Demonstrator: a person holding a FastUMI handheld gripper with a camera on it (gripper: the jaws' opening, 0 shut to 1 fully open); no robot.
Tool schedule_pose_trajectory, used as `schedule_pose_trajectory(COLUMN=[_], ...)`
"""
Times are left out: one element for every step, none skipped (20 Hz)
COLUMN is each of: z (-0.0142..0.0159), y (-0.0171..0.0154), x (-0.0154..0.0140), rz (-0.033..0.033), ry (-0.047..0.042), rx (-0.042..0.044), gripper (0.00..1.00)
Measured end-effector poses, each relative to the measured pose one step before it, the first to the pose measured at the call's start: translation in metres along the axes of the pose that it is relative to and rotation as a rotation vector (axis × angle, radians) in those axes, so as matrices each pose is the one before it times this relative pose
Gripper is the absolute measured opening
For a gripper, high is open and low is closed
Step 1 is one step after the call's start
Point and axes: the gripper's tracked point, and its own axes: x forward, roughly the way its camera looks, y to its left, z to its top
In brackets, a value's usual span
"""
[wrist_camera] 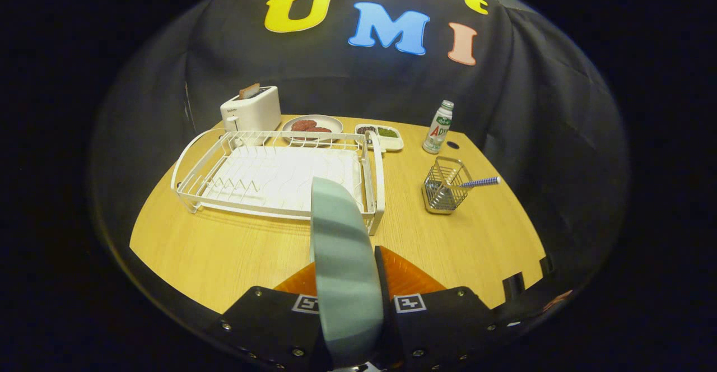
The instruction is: Take the plate from the dish rack, then take the spoon from the basket and place it into the plate.
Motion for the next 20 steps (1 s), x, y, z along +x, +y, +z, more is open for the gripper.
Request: schedule_pose_trajectory(z=[-0.00576, -0.00319, -0.0055, -0.00341, -0.00371, -0.0029, -0.00416, -0.00292, -0.00401, -0.00455, -0.00123, -0.00336, -0.00079, -0.00283, -0.00333, -0.00153, -0.00497, -0.00291, -0.00288, -0.00225], y=[-0.00056, 0.00016, 0.00167, 0.00107, -0.00148, -0.00102, 0.00081, 0.00053, 0.00104, 0.00187, 0.00469, 0.00272, 0.00326, 0.00318, 0.00352, 0.00329, 0.00214, 0.00133, -0.00012, 0.00073], x=[0.00358, 0.00377, 0.00387, 0.00303, 0.00411, 0.00359, 0.00436, 0.00329, 0.00421, 0.00458, 0.00419, 0.00468, 0.00573, 0.00676, 0.00716, 0.00583, 0.00515, 0.00582, 0.00662, 0.00461], rz=[0.02344, 0.02996, 0.03617, 0.03076, 0.02175, 0.02184, 0.02103, 0.01769, 0.01883, 0.0166, 0.0341, 0.02333, 0.0288, 0.02758, 0.0308, 0.03254, 0.02951, 0.0254, 0.02075, 0.01741], ry=[0.00899, 0.00889, 0.01132, 0.01028, 0.0099, 0.01101, 0.01256, 0.01211, 0.01471, 0.02184, 0.00251, 0.01569, 0.0086, 0.01584, 0.01564, 0.01441, 0.02174, 0.01288, 0.00876, 0.00667], rx=[0.03237, 0.03189, 0.03303, 0.02954, 0.02664, 0.02668, 0.02395, 0.01737, 0.0143, 0.01075, 0.02721, 0.0248, 0.0351, 0.03845, 0.04073, 0.04482, 0.04473, 0.04415, 0.04141, 0.03733], gripper=[0.31, 0.31, 0.31, 0.31, 0.31, 0.31, 0.31, 0.31, 0.31, 0.31, 0.31, 0.31, 0.31, 0.31, 0.31, 0.31, 0.31, 0.31, 0.31, 0.31])
